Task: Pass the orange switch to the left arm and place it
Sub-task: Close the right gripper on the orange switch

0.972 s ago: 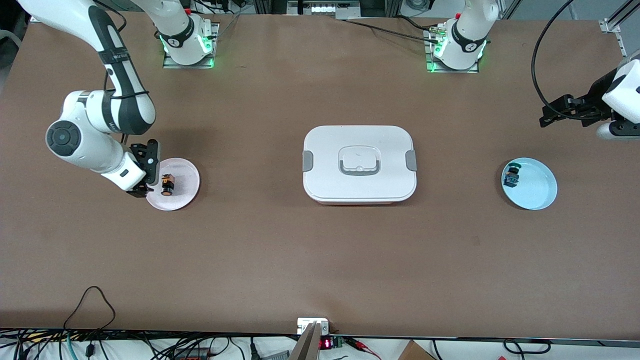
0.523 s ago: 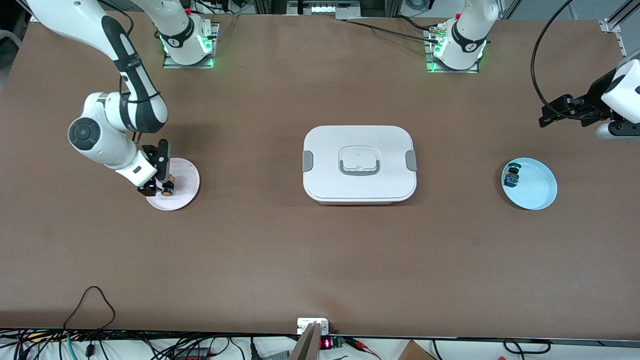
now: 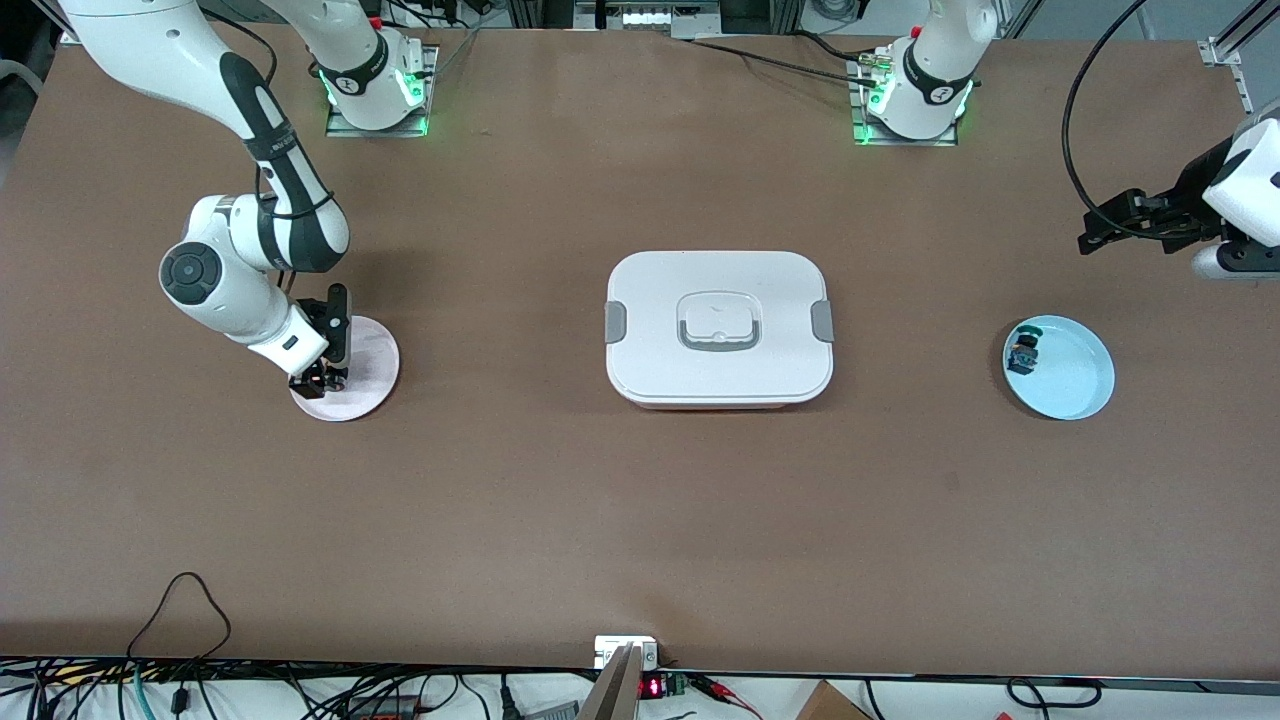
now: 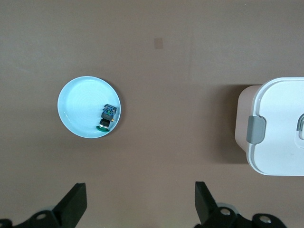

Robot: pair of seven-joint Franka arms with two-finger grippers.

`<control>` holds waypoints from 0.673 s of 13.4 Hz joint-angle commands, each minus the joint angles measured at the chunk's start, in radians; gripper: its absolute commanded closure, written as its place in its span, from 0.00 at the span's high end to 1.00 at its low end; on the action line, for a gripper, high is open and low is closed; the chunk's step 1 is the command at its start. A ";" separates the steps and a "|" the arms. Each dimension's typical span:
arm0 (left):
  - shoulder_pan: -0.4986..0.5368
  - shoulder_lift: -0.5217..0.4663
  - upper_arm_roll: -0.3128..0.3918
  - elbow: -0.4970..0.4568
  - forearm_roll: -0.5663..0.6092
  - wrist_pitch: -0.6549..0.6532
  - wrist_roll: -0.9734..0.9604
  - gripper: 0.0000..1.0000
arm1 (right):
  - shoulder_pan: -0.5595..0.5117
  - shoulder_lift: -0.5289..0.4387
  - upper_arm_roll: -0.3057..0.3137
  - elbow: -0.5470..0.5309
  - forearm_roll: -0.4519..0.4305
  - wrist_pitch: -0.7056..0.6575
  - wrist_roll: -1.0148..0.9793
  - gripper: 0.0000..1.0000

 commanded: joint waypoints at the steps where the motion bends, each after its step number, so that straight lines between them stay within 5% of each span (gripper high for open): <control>1: 0.004 0.007 -0.002 0.014 -0.004 -0.009 0.006 1.00 | 0.002 0.013 0.000 -0.010 0.013 0.042 -0.029 1.00; 8: 0.006 0.009 0.001 0.014 -0.004 -0.005 0.007 1.00 | 0.005 0.045 0.000 -0.010 0.012 0.095 -0.031 1.00; 9: 0.006 0.010 -0.001 0.014 -0.004 -0.005 0.006 1.00 | 0.005 0.046 0.000 -0.010 0.012 0.098 -0.031 0.93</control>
